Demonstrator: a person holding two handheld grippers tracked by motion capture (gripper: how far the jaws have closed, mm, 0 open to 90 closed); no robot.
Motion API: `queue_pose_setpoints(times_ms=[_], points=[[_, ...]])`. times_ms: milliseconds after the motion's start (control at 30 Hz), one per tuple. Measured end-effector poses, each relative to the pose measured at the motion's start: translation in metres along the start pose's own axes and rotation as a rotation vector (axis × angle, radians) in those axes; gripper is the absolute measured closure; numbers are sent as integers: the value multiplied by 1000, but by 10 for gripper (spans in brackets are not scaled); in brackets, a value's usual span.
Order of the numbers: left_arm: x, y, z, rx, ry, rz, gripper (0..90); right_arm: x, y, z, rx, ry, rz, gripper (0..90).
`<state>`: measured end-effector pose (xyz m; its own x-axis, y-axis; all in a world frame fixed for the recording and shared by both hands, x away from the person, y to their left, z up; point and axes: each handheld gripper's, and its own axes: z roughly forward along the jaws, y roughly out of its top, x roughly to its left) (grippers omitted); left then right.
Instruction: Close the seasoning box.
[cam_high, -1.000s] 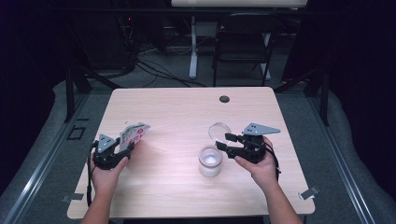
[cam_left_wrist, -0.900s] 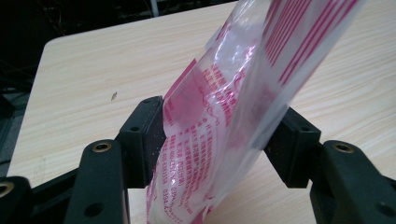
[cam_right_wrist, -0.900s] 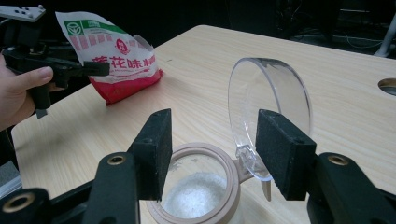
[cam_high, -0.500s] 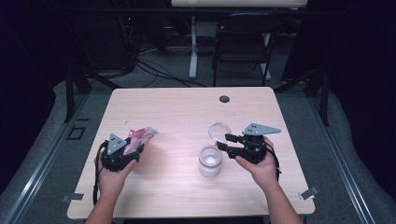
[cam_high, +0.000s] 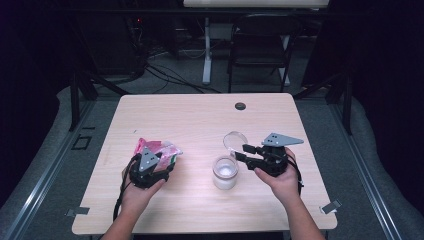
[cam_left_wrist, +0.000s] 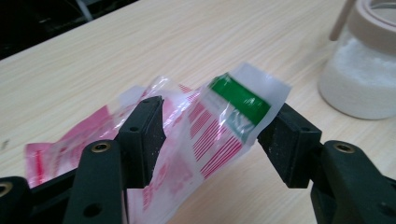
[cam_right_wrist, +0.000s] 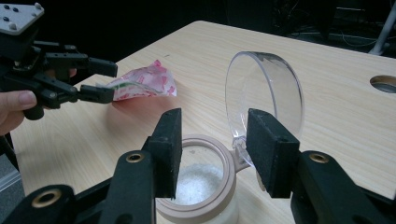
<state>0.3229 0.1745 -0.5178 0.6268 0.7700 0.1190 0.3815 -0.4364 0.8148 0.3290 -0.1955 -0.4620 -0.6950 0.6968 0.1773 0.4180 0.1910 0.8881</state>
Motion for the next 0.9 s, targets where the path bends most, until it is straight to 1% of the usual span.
queue_pose_setpoints(times_ms=[67,133,233,367,500,667,900], points=[[-4,1,3,7,-12,11,415,0,-1,-1,1,-8,1,579],[-8,3,6,6,-33,9,415,0,-1,-2,4,-17,-4,605],[-14,5,8,3,-45,24,414,1,-2,-4,1,-13,-3,650],[-20,7,9,-8,-76,18,413,1,-3,-5,3,-24,-2,682],[-25,9,8,-18,-87,28,413,-1,-3,-6,5,-27,0,703],[-29,10,9,-20,-93,43,413,-1,-3,-6,10,-28,0,725],[-30,11,8,-31,-92,41,417,-3,-3,-8,11,-46,1,777]])
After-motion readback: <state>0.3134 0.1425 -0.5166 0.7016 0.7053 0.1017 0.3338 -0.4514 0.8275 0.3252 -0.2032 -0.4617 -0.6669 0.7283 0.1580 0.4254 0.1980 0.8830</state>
